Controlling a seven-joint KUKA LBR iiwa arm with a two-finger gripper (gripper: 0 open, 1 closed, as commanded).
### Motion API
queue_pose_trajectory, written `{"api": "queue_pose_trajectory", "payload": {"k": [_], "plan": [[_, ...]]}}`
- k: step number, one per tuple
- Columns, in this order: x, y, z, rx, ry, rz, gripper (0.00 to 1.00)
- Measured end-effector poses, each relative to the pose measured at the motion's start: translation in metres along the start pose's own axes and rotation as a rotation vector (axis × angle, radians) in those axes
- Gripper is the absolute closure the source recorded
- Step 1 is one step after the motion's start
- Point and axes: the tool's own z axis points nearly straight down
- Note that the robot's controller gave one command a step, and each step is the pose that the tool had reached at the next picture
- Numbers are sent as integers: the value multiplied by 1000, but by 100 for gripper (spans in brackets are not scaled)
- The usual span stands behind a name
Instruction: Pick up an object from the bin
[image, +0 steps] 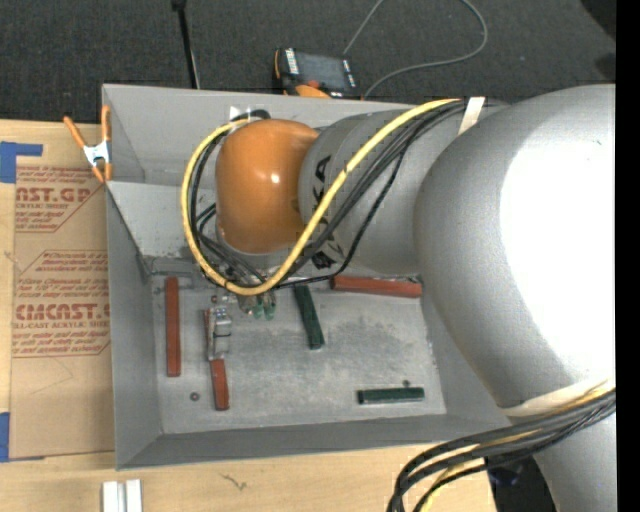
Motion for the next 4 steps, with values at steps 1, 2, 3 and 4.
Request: {"api": "queue_pose_trajectory", "payload": {"k": [1,2,3,4], "plan": [[-15,9,36,1,1,-152,0],[4,-41,-76,2,-6,-352,0],[6,-178,55,2,8,-338,0],[6,-171,51,-4,11,-346,100]]}}
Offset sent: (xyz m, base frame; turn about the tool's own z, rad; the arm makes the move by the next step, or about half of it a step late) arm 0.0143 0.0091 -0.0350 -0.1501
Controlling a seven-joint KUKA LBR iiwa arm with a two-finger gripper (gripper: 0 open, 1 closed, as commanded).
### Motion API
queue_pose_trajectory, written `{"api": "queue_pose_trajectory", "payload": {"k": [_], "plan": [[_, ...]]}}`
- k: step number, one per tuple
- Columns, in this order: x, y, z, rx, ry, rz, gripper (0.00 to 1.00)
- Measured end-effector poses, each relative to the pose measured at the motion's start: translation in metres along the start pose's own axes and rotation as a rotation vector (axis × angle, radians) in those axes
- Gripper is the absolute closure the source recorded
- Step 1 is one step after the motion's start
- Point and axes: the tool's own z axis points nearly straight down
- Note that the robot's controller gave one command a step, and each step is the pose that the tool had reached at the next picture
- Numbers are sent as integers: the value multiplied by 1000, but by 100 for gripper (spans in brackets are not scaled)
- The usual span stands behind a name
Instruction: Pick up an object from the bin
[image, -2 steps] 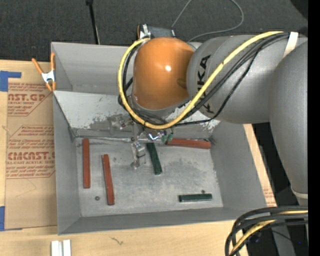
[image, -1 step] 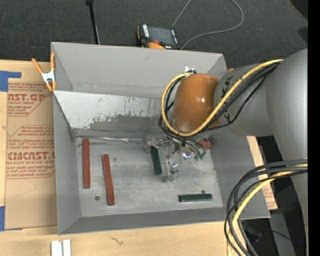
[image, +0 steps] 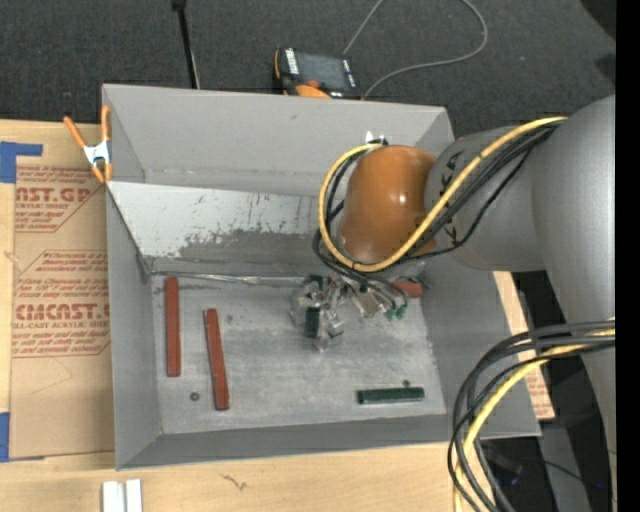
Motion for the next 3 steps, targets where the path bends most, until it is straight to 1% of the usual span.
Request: {"api": "queue_pose_trajectory", "payload": {"k": [1,2,3], "plan": [[65,-75,-127,12,-10,-408,100],[118,-46,-133,5,-7,-314,100],[117,-47,-133,6,-8,-314,0]]}}
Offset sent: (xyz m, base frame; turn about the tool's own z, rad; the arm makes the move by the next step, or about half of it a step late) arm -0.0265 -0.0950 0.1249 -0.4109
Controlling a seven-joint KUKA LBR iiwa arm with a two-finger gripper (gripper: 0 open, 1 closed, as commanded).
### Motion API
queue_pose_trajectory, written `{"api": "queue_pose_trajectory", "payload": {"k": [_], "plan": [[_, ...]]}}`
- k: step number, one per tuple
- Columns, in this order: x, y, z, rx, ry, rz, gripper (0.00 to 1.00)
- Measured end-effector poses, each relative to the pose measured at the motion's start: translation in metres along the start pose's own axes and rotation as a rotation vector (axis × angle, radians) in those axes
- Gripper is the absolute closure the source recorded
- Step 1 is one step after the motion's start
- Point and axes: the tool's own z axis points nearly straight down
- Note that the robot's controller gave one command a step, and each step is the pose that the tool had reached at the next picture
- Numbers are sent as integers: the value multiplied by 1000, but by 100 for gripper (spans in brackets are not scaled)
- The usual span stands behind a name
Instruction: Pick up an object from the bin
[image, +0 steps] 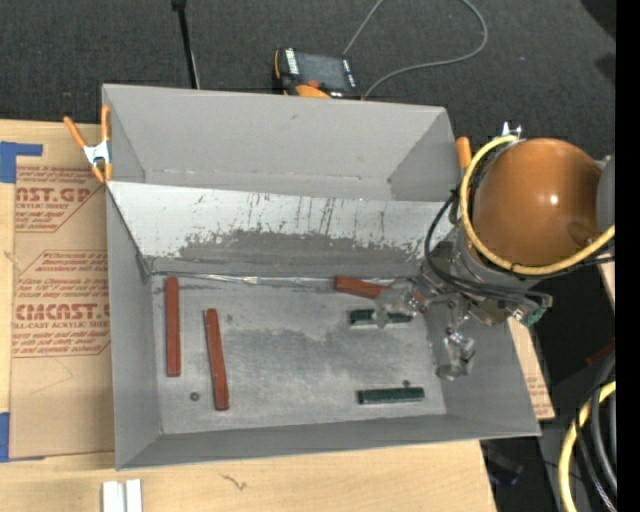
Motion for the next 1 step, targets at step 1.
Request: {"api": "queue_pose_trajectory", "payload": {"k": [1], "plan": [[36,0,118,-7,5,-232,0]]}}
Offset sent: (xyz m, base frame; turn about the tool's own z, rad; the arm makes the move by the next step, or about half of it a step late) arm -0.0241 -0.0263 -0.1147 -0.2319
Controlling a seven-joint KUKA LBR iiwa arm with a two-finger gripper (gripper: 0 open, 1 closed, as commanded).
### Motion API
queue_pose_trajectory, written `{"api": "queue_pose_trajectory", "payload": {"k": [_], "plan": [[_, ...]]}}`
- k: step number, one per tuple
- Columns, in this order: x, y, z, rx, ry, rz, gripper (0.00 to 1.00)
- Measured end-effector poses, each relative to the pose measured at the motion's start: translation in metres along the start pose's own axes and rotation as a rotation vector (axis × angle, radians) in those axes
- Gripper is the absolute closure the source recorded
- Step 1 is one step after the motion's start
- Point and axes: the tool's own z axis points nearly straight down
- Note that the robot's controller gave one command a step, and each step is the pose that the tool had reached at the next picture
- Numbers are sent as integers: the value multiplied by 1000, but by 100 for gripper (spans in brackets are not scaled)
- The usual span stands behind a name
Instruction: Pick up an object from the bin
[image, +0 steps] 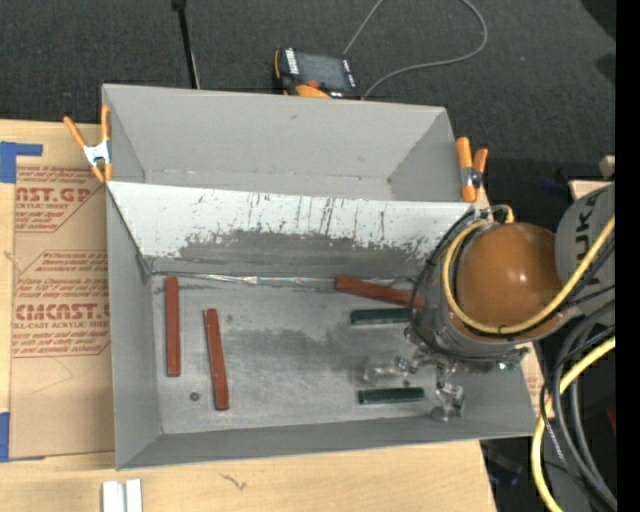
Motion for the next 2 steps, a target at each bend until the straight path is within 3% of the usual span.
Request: {"api": "queue_pose_trajectory", "payload": {"k": [1,2], "plan": [[-47,18,22,14,-11,77,0],[-43,20,23,7,-3,81,100]]}}
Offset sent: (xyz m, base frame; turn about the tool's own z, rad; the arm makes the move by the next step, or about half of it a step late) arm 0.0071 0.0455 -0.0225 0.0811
